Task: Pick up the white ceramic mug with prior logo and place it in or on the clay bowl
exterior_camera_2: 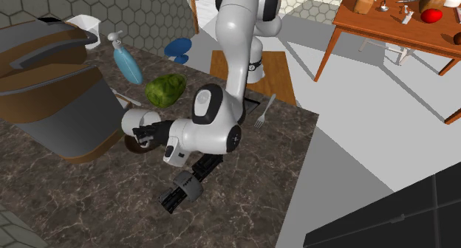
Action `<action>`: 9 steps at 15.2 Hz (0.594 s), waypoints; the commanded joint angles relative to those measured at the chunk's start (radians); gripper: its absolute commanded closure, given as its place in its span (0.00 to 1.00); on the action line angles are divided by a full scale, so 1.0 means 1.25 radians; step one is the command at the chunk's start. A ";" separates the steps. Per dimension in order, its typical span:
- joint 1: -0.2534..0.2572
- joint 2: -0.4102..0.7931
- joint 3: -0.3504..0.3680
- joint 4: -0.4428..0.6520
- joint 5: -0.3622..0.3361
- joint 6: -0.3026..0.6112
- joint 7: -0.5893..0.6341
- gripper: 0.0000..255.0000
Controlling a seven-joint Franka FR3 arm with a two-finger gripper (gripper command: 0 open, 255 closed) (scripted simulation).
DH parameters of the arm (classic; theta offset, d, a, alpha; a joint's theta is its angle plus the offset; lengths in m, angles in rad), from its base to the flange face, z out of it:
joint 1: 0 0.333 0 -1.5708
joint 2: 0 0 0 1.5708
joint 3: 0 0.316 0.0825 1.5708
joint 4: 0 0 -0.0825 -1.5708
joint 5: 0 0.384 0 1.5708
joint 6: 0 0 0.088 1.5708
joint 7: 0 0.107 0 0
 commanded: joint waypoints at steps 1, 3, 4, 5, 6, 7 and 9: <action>-0.026 -0.016 -0.011 -0.021 -0.010 0.035 -0.006 1.00; -0.051 -0.024 -0.022 -0.032 -0.019 0.067 -0.014 1.00; -0.053 -0.024 -0.022 -0.033 -0.020 0.070 -0.015 1.00; -0.053 -0.020 -0.023 -0.035 -0.021 0.072 -0.008 1.00; -0.053 -0.015 -0.023 -0.038 -0.022 0.075 -0.001 1.00; -0.053 -0.010 -0.023 -0.040 -0.023 0.077 0.005 1.00; -0.053 0.000 -0.024 -0.043 -0.026 0.082 0.018 1.00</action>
